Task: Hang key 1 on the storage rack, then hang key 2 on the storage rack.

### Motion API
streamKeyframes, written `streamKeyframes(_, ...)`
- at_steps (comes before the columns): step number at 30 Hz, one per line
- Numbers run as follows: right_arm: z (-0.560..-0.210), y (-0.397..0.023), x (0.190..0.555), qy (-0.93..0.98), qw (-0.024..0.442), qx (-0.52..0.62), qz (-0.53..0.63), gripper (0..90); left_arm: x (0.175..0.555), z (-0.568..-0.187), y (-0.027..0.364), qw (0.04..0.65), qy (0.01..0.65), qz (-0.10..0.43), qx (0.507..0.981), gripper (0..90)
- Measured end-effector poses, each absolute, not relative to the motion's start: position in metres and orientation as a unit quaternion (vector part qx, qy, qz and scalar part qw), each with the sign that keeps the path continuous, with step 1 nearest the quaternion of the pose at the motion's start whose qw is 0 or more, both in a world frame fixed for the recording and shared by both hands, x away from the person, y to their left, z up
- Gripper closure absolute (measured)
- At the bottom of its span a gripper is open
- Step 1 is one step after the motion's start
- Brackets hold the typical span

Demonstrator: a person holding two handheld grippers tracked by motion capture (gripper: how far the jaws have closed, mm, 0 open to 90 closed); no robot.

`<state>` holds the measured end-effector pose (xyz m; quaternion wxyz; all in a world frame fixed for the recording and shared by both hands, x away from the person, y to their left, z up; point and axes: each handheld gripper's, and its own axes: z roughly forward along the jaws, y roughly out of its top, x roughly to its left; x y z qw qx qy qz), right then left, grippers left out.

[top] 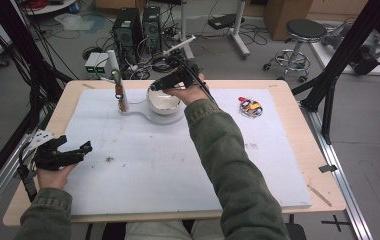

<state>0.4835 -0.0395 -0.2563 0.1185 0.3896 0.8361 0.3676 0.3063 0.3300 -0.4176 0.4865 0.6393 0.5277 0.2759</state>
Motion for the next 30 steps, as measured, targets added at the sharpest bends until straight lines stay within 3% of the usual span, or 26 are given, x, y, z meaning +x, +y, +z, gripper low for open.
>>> streamKeyframes(30,-0.264,-0.134,0.493,0.809,0.167,0.429,0.364,1.0,0.305,-0.417,0.33,0.483,0.526,0.277,0.643,2.0)
